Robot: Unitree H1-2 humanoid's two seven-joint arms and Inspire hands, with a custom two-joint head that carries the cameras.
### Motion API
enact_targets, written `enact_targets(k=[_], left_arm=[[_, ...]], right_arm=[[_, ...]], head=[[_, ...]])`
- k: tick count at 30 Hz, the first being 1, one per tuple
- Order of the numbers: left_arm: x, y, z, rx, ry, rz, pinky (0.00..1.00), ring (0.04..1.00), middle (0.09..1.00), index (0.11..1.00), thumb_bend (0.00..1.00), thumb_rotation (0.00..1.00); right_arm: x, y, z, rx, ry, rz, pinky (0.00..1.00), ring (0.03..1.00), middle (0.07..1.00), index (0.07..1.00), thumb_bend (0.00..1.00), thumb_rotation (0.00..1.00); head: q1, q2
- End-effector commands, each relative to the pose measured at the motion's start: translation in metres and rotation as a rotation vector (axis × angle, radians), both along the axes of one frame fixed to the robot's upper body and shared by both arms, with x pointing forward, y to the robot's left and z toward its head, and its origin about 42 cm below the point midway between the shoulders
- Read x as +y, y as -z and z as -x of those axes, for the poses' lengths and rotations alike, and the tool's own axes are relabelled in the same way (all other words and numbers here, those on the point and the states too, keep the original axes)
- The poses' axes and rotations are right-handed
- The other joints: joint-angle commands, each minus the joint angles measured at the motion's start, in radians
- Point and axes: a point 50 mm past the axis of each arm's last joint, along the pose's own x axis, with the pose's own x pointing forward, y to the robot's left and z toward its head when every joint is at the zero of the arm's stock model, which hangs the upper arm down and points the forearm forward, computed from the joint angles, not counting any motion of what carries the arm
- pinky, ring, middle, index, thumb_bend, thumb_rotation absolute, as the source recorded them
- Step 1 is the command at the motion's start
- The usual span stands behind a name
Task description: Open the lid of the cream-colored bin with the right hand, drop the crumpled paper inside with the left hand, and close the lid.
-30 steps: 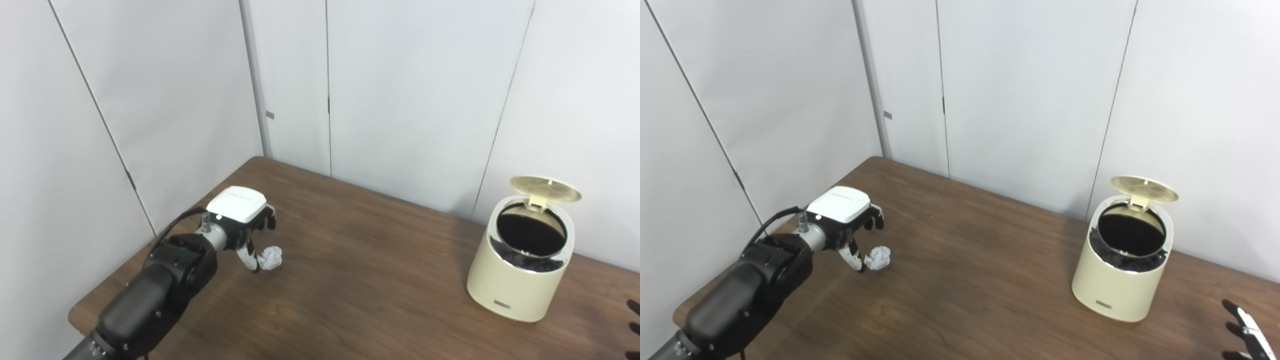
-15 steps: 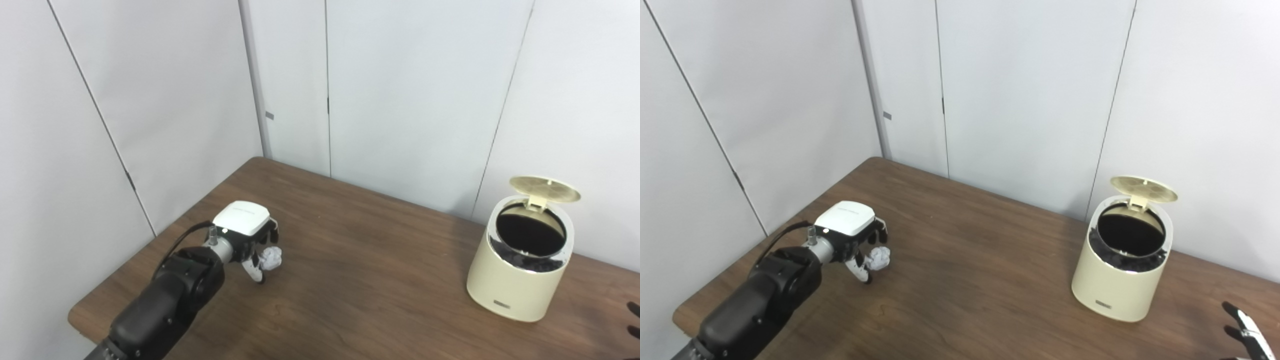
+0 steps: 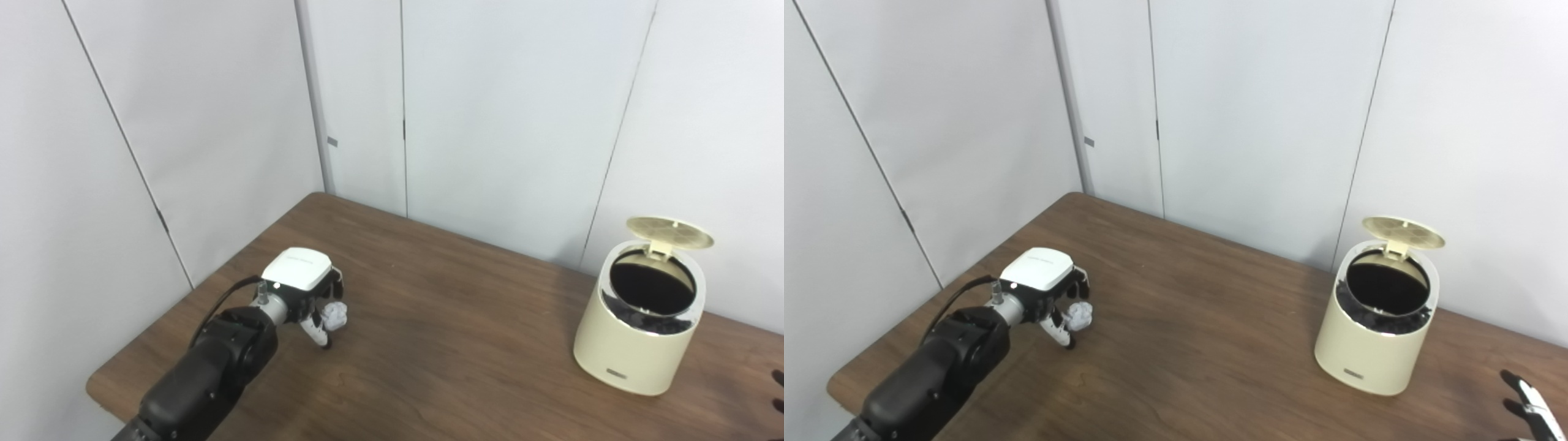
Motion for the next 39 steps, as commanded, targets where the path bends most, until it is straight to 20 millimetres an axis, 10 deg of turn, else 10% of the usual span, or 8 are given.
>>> enact_targets(k=[1,25,39], left_arm=[[0.008,-0.002,-0.004,-0.012,-0.011,-0.044,0.47,0.490,0.483,0.533,0.55,0.01],[0.013,0.021,-0.006,-0.080,-0.002,-0.101,0.33,0.396,0.413,0.510,0.52,0.00],[-0.011,-0.006,0.007,-0.524,0.034,-0.088,0.29,0.361,0.426,0.516,0.52,0.00]], right_arm=[[0.001,-0.020,-0.003,-0.072,-0.019,-0.008,0.64,0.886,0.970,0.948,0.70,0.43],[-0.003,-0.022,-0.003,-0.088,-0.022,0.015,0.65,0.882,0.969,0.943,0.68,0.49],[-0.004,-0.021,-0.007,-0.086,-0.017,0.001,0.63,0.861,0.965,0.937,0.67,0.49]], head=[[0.000,0.001],[-0.004,0.012],[-0.009,0.010]])
